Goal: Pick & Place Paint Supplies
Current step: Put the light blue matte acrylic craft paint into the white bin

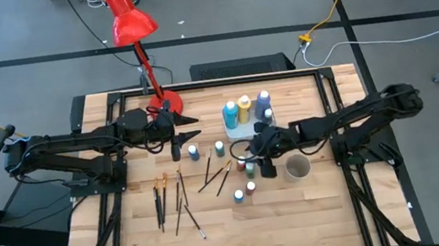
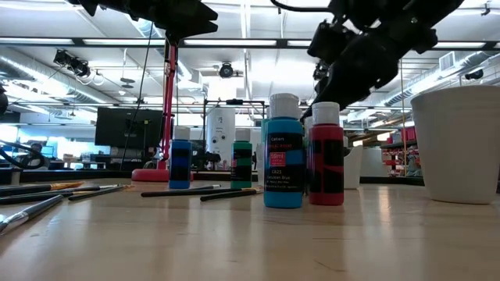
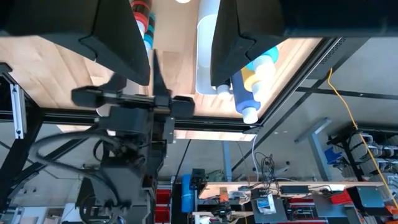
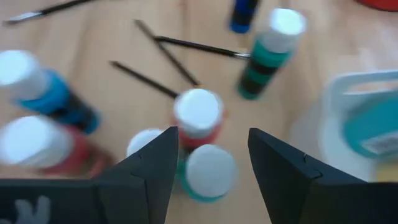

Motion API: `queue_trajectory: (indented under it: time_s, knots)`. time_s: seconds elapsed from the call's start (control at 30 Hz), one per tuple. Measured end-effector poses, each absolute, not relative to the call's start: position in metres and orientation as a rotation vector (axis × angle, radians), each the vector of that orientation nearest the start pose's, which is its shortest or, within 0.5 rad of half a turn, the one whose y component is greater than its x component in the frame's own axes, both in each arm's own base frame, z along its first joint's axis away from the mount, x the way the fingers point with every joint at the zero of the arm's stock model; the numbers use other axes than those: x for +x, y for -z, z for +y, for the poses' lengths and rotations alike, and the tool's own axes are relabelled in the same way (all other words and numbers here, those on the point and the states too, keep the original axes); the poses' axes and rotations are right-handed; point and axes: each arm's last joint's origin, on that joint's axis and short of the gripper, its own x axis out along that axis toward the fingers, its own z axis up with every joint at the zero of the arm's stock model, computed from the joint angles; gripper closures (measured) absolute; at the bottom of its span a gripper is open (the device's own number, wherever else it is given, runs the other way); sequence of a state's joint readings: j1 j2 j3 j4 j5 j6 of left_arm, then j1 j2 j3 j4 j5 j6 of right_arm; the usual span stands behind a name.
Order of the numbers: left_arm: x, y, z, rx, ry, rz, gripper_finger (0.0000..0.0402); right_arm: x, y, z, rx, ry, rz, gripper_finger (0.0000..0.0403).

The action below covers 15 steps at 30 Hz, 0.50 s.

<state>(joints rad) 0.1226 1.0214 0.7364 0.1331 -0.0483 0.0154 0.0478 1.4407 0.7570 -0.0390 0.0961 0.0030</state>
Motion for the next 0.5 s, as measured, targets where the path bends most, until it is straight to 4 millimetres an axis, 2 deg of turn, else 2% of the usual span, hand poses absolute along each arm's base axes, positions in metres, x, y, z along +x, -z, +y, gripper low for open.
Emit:
queue_trajectory:
  time_s: [0.13, 0.5]
  knots:
    - [0.2278, -0.3026, 0.0295, 0.010, -0.169, 0.154, 0.0223, 0.2840, -0.1944, 0.0100, -0.041, 0.075, 0.724, 0.0200]
    - [0.2278, -0.3025, 0.0296, 0.017, -0.169, 0.156, 0.0223, 0.2811, -0.1932, 0.0112, -0.004, 0.046, 0.753, 0.0161]
